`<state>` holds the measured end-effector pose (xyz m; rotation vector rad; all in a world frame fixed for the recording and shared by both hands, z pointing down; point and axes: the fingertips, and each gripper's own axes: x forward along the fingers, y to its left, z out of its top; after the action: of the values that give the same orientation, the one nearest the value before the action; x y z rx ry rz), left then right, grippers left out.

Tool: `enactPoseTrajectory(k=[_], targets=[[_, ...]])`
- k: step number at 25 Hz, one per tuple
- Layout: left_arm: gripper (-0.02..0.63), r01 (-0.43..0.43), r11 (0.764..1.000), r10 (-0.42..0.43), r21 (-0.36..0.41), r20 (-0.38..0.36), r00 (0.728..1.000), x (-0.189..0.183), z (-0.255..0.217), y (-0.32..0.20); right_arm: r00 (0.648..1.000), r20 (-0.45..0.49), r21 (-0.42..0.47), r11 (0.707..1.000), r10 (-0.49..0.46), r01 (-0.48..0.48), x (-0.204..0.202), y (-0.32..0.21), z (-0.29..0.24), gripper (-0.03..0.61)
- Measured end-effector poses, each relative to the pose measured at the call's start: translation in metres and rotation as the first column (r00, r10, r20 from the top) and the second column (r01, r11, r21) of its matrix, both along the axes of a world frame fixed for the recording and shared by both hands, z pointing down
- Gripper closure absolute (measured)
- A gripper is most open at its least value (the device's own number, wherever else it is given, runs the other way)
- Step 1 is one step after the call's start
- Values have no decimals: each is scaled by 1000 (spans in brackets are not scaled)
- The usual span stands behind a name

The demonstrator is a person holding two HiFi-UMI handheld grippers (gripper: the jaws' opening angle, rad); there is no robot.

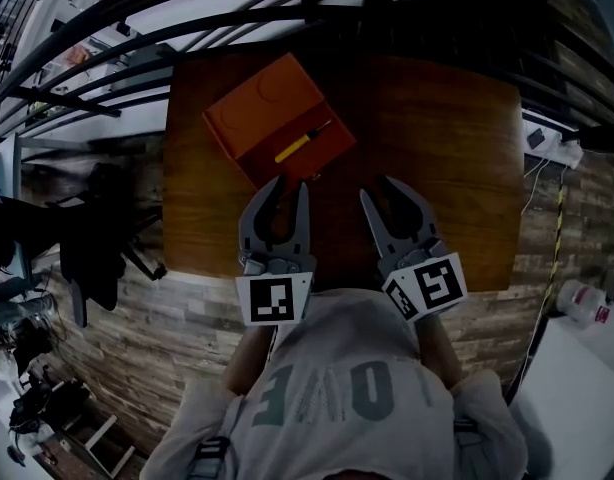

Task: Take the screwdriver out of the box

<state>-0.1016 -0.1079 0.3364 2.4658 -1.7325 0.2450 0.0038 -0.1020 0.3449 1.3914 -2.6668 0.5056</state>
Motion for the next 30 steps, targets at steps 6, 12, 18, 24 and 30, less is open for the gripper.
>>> enactPoseTrajectory(k=[6, 12, 18, 24, 30], targets=[[497, -146, 981, 154, -130, 49, 987, 7, 28, -15, 1000, 6, -23, 1000, -6, 6, 2, 0, 6, 476], [465, -218, 946, 252, -241, 116, 961, 5, 50, -35, 1000, 11, -56, 998, -5, 6, 6, 0, 13, 476], [450, -293, 879, 376, -376, 172, 910, 4, 85, -46, 1000, 7, -80, 997, 11, -11, 9, 0, 18, 476], [445, -298, 821, 447, -486, 224, 866, 0, 121, -57, 1000, 2, -102, 995, 24, -23, 15, -4, 22, 476], [405, -284, 749, 471, -598, 179, 864, -5, 152, -69, 1000, 2, -125, 992, 28, -27, 18, -14, 27, 476]])
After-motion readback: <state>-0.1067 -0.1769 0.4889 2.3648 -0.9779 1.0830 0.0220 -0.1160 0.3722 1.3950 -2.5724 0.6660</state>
